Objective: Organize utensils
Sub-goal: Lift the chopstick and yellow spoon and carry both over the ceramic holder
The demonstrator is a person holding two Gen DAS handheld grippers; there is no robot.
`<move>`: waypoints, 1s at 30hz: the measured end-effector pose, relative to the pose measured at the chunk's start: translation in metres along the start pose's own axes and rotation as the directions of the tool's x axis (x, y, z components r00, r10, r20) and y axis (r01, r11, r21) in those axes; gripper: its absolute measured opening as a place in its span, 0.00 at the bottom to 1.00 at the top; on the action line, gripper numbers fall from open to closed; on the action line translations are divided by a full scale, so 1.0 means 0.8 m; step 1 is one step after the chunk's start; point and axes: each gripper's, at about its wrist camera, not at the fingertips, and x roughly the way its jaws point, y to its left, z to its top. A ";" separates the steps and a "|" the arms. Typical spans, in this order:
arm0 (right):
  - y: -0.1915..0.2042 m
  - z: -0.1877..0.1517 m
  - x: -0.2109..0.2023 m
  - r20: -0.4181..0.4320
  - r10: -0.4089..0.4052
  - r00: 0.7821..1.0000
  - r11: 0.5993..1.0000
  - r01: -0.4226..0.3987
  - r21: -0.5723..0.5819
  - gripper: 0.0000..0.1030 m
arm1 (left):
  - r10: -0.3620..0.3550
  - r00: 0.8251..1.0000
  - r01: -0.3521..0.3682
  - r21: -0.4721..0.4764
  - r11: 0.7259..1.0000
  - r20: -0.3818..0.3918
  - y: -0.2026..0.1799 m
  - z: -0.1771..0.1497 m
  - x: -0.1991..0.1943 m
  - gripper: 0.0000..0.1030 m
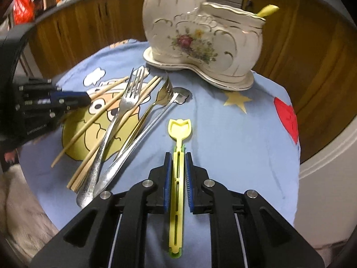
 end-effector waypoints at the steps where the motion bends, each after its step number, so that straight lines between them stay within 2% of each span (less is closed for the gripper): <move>1: -0.004 0.003 0.001 -0.017 0.008 1.000 1.000 -0.008 -0.001 0.16 | -0.002 1.000 0.002 0.008 1.000 -0.017 0.001 0.002 0.001 0.10; 5: -0.022 0.011 0.006 -0.072 0.089 0.993 0.996 -0.087 0.027 0.17 | -0.046 0.998 0.045 -0.023 0.999 -0.031 0.015 0.007 0.003 0.13; 7: -0.027 0.013 0.006 -0.086 0.103 0.991 0.995 -0.101 0.024 0.15 | -0.053 0.998 0.053 -0.041 0.998 -0.013 0.018 0.004 0.004 0.09; 8: -0.026 0.012 0.007 -0.086 0.103 0.991 0.995 -0.102 0.018 0.11 | -0.046 0.999 0.045 -0.041 0.998 -0.003 0.019 0.002 0.003 0.07; 11: -0.029 0.007 0.004 -0.071 0.117 0.991 0.993 -0.116 0.021 0.09 | -0.063 0.998 0.064 -0.067 0.996 0.010 0.023 0.000 0.003 0.05; 14: -0.036 0.002 -0.006 -0.016 0.134 0.991 0.990 -0.133 0.050 0.09 | -0.054 0.998 0.057 -0.081 0.995 0.032 0.025 -0.002 0.001 0.05; 16: -0.044 -0.001 -0.019 0.050 0.171 0.984 0.980 -0.175 0.090 0.09 | -0.050 0.997 0.055 -0.084 0.995 0.061 0.024 -0.002 -0.004 0.05; 19: -0.052 -0.005 -0.041 0.146 0.174 0.974 0.976 -0.191 0.107 0.09 | -0.037 0.991 0.050 -0.104 0.993 0.127 0.028 0.001 -0.020 0.05; 23: -0.052 0.003 -0.072 0.289 0.150 0.946 0.977 -0.187 0.106 0.09 | -0.031 0.970 0.068 -0.145 0.987 0.243 0.039 0.007 -0.046 0.05; 27: -0.057 0.018 -0.089 0.425 0.105 0.899 0.976 -0.176 0.129 0.09 | -0.019 0.924 0.090 -0.168 0.982 0.381 0.043 0.014 -0.074 0.05; 30: -0.066 0.030 -0.100 0.519 0.090 0.850 0.966 -0.201 0.161 0.09 | -0.018 0.893 0.101 -0.162 0.982 0.451 0.042 0.018 -0.087 0.05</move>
